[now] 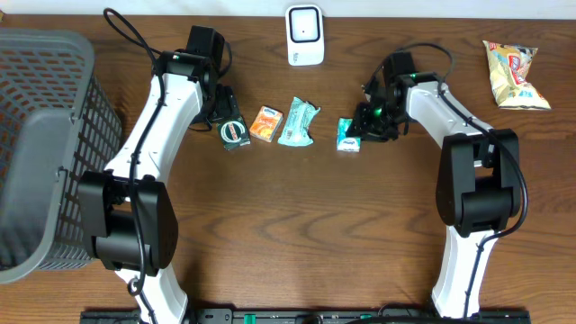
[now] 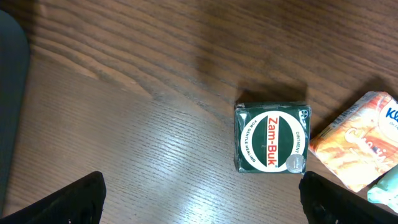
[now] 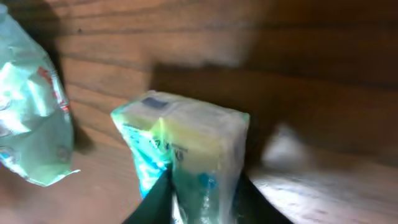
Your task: Scan the item barcode
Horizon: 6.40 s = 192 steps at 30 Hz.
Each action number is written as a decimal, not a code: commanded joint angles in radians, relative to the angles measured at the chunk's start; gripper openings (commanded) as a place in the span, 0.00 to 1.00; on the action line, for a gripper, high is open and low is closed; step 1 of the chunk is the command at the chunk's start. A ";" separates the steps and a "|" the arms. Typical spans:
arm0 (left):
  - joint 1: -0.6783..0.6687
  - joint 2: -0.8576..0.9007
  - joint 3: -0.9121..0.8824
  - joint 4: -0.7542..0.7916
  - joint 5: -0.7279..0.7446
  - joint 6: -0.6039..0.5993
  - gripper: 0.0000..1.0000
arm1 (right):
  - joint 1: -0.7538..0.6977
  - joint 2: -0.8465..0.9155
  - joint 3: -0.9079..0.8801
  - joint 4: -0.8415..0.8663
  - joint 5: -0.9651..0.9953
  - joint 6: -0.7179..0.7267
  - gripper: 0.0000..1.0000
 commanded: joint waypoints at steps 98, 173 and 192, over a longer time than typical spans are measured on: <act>0.000 -0.007 0.005 -0.002 -0.006 0.009 0.98 | 0.225 0.241 0.374 0.986 0.765 -0.906 0.01; 0.000 -0.007 0.005 -0.002 -0.006 0.009 0.98 | 0.192 0.050 0.359 -0.323 -0.048 -0.240 0.99; 0.000 -0.007 0.005 -0.002 -0.006 0.009 0.98 | 0.210 0.051 0.344 -0.225 0.121 0.100 0.92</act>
